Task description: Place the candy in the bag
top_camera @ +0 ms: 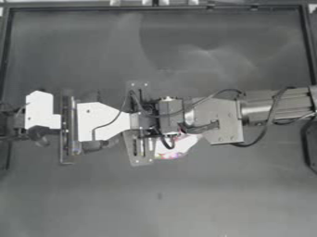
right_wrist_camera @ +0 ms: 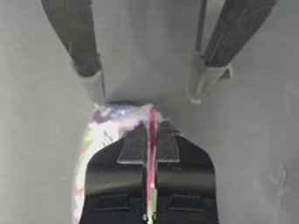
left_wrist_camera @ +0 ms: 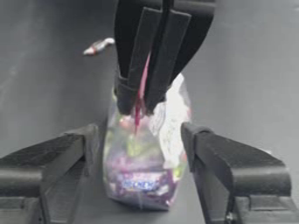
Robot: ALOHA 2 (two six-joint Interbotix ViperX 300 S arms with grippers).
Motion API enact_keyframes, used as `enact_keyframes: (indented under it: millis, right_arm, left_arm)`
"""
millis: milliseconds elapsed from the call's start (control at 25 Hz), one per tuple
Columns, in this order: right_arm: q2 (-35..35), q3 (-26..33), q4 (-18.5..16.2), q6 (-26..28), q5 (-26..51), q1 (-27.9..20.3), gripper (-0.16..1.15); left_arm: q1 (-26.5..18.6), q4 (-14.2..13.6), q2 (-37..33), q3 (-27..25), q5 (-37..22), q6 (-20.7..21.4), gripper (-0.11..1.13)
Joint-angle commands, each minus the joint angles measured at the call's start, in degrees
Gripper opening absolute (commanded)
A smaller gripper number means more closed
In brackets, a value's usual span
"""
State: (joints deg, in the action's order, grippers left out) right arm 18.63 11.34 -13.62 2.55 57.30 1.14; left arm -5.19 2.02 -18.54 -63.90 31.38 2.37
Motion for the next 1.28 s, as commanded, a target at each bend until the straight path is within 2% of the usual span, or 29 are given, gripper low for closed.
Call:
enact_keyframes:
  millis: [40, 280, 880, 1000, 1280]
  right_arm:
    - [-3.3, 0.6, -0.3, 0.2, -0.4, 0.1, 0.06]
    - [-3.2, 0.6, -0.3, 0.3, -0.5, 0.1, 0.06]
    - [-3.2, 0.5, -0.3, 0.7, -0.5, 0.1, 0.06]
    - [-3.2, 0.5, -0.3, 0.7, -0.5, 0.1, 0.06]
    - [-3.1, 0.4, -0.3, 0.7, -0.7, 0.1, 0.06]
  left_arm:
    - [0.0, 0.1, 0.6, 1.2, 2.0, 0.0, 0.92]
    - [0.0, 1.1, 2.2, 2.0, 2.9, 0.3, 0.91]
    - [-0.3, 1.1, 3.3, 2.8, 2.9, 0.3, 0.91]
    - [-0.4, 1.1, 3.3, 2.8, 2.9, 0.3, 0.86]
    - [-0.4, 1.1, 3.3, 2.8, 2.5, 0.4, 0.66]
